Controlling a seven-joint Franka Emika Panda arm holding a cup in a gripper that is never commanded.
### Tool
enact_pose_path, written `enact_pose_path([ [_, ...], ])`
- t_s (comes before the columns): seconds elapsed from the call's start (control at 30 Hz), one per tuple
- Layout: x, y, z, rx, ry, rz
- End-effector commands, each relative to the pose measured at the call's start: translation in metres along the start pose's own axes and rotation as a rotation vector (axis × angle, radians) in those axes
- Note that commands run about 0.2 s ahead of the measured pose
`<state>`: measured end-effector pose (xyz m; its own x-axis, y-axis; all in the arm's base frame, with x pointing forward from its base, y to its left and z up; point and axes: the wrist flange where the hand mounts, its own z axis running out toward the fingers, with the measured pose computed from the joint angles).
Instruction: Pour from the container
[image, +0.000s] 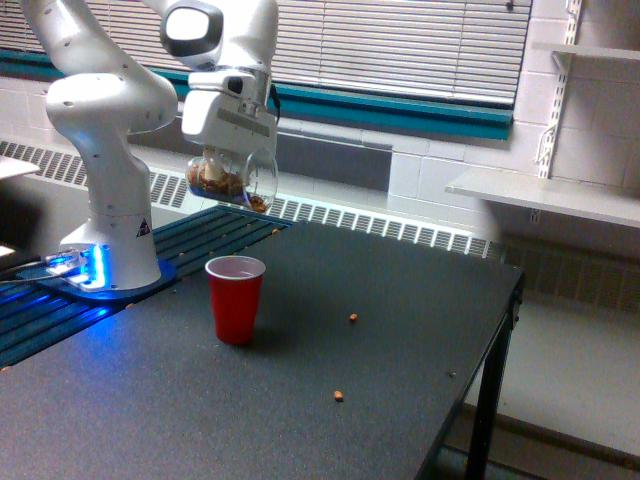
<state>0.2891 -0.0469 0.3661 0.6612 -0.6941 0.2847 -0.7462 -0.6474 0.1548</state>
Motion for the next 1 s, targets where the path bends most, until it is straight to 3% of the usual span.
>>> enact_pose_path([
  [0.03, -0.013, 0.007, 0.007, -0.016, -0.028, 0.017],
  [1.0, -0.02, 0.016, 0.005, -0.008, -0.097, 0.077],
])
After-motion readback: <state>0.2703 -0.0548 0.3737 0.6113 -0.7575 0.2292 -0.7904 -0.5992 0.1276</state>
